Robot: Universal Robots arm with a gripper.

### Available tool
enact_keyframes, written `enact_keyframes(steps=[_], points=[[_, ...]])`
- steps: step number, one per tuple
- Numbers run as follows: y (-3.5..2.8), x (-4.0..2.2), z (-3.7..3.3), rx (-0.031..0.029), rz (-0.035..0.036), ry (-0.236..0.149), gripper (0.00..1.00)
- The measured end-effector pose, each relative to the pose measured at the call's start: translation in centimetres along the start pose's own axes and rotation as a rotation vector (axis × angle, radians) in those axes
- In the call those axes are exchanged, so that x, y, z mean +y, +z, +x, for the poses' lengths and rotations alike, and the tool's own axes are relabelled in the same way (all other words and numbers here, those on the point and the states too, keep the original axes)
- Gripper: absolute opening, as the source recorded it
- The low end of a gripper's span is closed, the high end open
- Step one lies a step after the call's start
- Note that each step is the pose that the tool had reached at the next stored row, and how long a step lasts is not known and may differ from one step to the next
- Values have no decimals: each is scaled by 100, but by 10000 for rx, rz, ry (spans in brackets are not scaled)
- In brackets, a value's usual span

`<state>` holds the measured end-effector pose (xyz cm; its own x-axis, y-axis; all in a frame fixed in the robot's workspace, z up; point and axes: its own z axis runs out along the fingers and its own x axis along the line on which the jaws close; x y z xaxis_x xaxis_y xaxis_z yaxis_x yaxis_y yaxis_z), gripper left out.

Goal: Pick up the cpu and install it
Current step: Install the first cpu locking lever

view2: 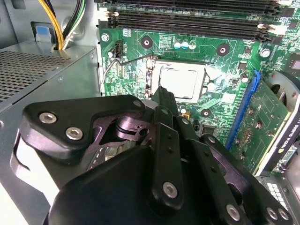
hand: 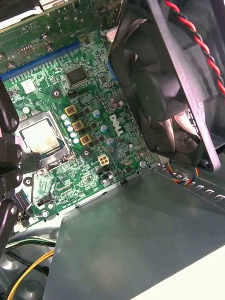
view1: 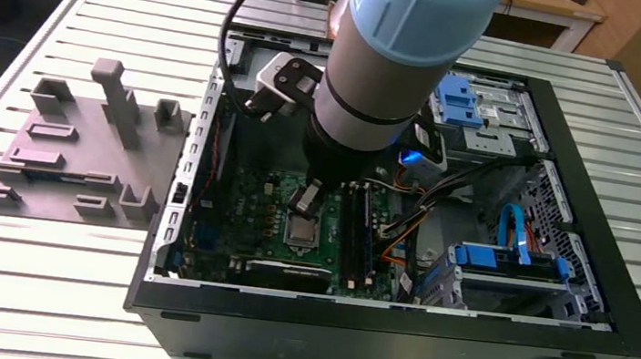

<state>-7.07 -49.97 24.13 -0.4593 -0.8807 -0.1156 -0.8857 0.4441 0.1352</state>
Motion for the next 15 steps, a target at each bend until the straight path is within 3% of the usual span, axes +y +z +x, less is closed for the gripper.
enact_keyframes(steps=[9, 13, 15], points=[[0, -3, -1, -2, 5, -1, 11], [-4, -131, -68, 4, -9, 1, 11], [-6, -152, -79, 1, -12, 1, 11]])
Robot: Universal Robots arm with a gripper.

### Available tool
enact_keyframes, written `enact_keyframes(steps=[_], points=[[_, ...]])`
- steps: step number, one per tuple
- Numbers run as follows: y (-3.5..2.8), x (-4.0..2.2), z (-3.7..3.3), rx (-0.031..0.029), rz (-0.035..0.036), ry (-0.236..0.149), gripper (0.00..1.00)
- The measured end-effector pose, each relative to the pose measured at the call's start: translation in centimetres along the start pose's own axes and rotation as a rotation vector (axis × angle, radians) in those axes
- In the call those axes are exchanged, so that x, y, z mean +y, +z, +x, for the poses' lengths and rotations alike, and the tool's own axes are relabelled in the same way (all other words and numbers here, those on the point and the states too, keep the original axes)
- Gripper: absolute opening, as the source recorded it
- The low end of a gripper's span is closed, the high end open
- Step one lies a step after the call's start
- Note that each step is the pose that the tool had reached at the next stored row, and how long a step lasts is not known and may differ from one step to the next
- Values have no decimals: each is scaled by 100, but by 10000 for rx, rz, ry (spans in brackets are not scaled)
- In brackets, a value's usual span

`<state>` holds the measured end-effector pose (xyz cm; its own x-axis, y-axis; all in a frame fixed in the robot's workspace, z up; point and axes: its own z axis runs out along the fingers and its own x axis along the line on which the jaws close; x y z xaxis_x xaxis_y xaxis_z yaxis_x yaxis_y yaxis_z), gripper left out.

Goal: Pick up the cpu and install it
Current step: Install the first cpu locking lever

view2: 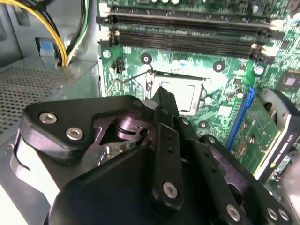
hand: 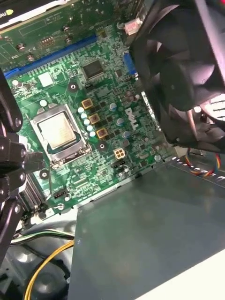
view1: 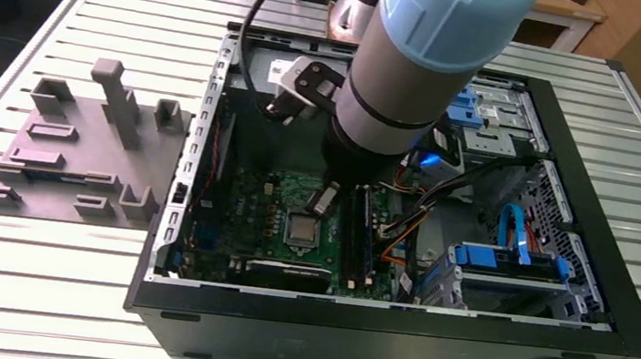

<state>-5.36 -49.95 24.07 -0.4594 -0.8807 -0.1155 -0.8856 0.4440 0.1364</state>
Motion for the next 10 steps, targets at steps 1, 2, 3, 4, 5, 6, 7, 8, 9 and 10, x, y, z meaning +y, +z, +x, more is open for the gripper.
enact_keyframes(steps=[1, 2, 3, 4, 5, 6, 7, 8, 9, 10], points=[[-8, 2, -4, 2, 0, 1, 11], [-28, 7, -10, 1, 0, 0, 11], [-55, 13, -18, 0, 0, 0, 11], [-80, 19, -26, 0, 0, 0, 11], [-90, 24, -33, -4, 0, 0, 11], [-93, 31, -46, -5, 3, 0, 11], [-92, 36, -62, -4, 5, 0, 11], [-89, 41, -84, -4, 5, -1, 11], [-85, 45, -111, -5, 5, -2, 11], [-82, 45, -142, -3, 5, -2, 11]])
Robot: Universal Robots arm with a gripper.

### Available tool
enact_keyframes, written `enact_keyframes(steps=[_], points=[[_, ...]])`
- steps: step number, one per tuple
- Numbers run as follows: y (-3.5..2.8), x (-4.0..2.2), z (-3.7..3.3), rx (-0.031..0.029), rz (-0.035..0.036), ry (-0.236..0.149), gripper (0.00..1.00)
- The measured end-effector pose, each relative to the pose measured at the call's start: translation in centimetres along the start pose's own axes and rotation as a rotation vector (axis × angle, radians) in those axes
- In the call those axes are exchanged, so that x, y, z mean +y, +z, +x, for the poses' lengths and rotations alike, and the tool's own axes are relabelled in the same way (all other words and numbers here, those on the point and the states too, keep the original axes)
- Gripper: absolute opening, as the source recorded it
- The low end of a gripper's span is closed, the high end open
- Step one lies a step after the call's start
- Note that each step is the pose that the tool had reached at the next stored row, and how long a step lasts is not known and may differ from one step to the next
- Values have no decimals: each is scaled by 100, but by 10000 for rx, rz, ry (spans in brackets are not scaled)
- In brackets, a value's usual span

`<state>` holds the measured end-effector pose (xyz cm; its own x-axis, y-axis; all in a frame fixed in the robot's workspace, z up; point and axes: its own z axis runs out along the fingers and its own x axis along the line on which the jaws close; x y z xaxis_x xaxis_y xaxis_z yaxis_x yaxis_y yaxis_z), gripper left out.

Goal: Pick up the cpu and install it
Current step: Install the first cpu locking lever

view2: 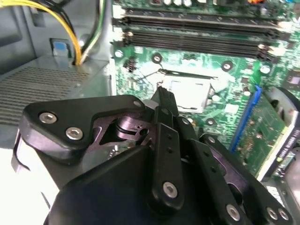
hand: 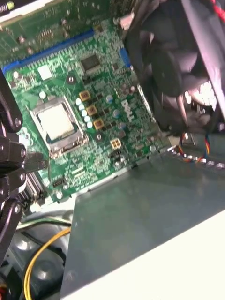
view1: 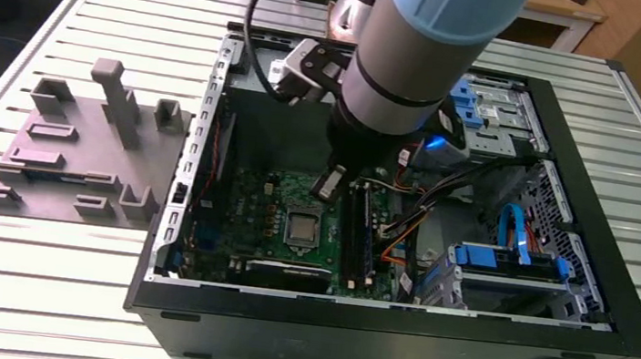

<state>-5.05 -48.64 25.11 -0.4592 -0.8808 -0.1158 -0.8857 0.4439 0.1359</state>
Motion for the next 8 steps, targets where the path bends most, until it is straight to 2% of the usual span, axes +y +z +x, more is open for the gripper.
enact_keyframes(steps=[8], points=[[22, -42, -202, -1, 0, 1, 11]])
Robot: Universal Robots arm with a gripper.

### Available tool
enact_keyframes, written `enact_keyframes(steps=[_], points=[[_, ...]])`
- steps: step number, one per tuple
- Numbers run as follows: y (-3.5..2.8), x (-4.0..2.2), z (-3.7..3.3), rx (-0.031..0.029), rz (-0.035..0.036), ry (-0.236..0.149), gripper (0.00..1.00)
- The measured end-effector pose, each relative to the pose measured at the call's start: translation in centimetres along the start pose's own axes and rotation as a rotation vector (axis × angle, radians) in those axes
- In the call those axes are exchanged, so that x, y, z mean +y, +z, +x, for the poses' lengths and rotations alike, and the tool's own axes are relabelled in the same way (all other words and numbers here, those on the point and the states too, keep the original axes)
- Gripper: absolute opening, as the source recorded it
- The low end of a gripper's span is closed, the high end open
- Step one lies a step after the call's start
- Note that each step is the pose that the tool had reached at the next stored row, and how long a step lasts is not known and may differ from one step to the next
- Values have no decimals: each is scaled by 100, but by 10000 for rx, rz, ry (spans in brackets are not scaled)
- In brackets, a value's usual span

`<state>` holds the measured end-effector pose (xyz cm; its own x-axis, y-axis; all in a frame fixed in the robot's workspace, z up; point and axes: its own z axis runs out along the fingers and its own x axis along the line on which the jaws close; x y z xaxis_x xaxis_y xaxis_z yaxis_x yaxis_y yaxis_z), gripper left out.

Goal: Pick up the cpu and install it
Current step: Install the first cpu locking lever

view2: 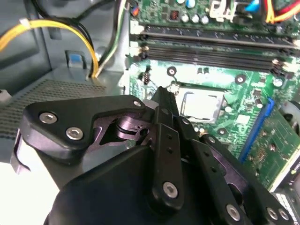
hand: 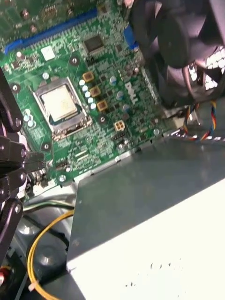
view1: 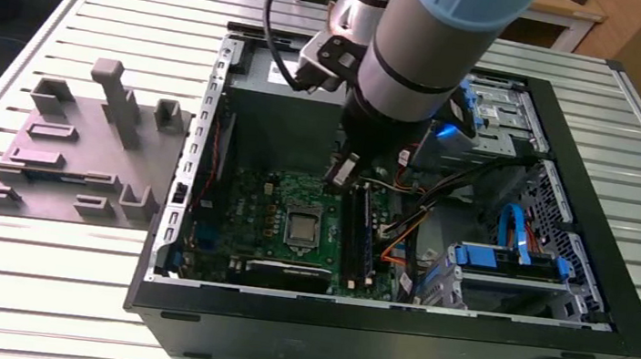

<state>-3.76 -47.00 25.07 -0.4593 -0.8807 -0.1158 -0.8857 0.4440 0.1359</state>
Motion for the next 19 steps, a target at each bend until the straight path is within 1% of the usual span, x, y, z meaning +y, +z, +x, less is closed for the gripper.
enact_keyframes(steps=[2, 5, 12, 19], points=[[5, -10, -39, 1, 0, 0, 11], [18, -1, -82, 1, 1, 1, 11], [93, 36, -164, -19, -11, -8, 11], [164, 60, -159, -4, -40, -203, 11]])
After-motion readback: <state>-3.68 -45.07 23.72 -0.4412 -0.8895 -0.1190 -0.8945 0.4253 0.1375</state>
